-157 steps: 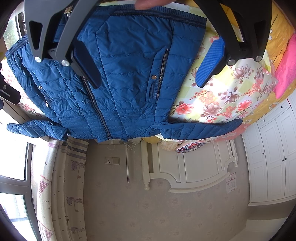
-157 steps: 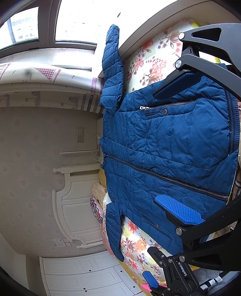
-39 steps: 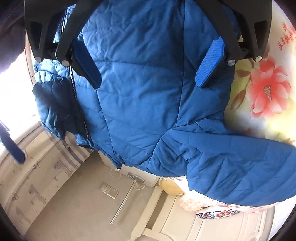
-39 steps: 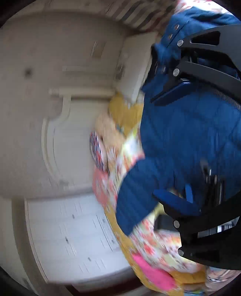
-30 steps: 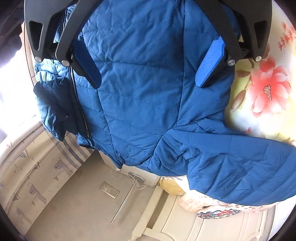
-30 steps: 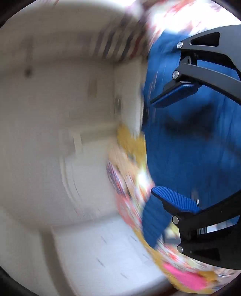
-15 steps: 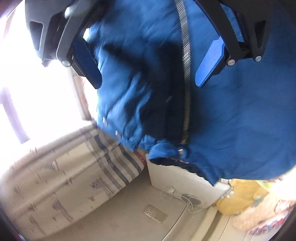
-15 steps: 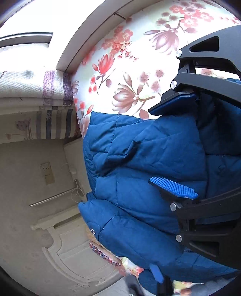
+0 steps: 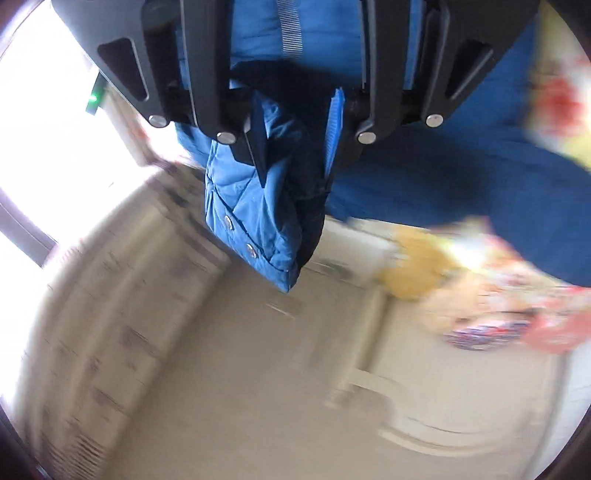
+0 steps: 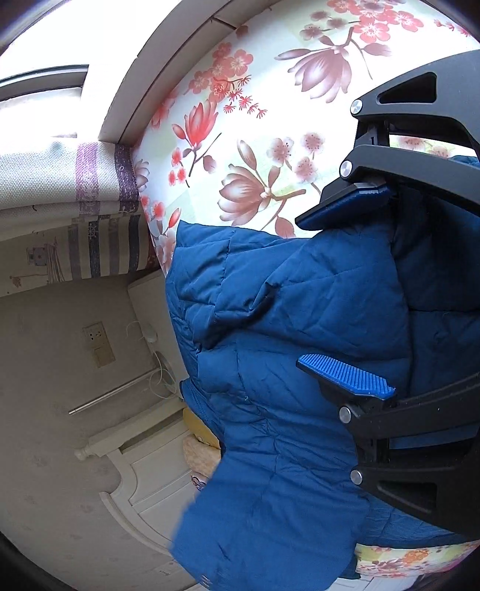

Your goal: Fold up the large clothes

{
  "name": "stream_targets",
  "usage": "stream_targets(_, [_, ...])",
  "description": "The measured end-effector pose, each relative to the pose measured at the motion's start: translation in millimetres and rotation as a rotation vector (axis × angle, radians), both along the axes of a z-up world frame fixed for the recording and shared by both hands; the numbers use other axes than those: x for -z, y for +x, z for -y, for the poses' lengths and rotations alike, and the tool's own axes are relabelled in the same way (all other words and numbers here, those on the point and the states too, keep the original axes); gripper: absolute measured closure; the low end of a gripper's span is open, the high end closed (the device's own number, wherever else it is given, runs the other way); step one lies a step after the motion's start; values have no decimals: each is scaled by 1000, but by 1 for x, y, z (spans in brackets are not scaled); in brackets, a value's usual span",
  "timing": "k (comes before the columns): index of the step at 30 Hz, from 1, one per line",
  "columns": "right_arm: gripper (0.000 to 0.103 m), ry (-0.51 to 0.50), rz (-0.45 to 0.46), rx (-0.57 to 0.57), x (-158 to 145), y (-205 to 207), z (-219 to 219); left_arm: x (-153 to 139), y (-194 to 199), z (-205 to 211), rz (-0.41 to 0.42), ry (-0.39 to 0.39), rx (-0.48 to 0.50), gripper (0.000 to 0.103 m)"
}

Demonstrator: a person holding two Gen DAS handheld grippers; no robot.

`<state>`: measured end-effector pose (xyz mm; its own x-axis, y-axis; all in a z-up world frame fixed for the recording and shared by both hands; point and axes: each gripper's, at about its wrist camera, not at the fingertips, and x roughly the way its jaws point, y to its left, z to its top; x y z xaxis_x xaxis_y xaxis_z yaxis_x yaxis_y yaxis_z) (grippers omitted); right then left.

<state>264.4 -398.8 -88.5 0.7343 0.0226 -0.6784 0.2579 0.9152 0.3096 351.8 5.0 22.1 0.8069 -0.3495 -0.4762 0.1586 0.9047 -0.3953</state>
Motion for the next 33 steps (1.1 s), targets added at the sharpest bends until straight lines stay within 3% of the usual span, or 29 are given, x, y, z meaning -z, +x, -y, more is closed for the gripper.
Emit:
stream_targets(3, [34,-6,-2,2,1,-2,-2,23,8,-53,-124,15,-97,72])
stream_targets(6, [33,-11,-10,4,1,-2,-4,90,35,-79,-339,-41,-27,64])
stream_targets(7, [33,-11,-10,3,1,-1,-4,105,40,-81,-365,-44,-25,63])
stream_targets(9, [33,2,3,-6,0,-3,-2,124,42,-80,-331,-48,-12,62])
stream_targets(12, [33,3,31,-4,-6,-13,4,122,39,-68,-273,3,-2,57])
stream_targets(14, [33,-87,-6,-14,-15,-19,1,121,39,-64,-257,22,7,57])
stream_targets(17, [33,-270,-79,-159,-19,-26,-21,121,33,-81,-246,-16,13,68])
stream_targets(18, [33,-387,-113,-200,-15,-27,-33,123,35,-82,-251,-31,14,72])
stream_targets(20, [33,-490,-166,-255,-1,-25,-47,125,32,-89,-253,-51,19,75])
stream_targets(26, [30,-685,-191,-248,10,-9,-70,122,27,-90,-240,-33,40,83])
stream_targets(28, [30,-680,-193,-269,9,-11,-71,122,26,-90,-236,-33,42,85])
stream_targets(31, [35,-767,-137,-230,15,-19,-72,123,26,-92,-238,-42,50,90])
stream_targets(33, [44,-834,-96,-251,19,-20,-80,122,26,-89,-238,-31,61,92])
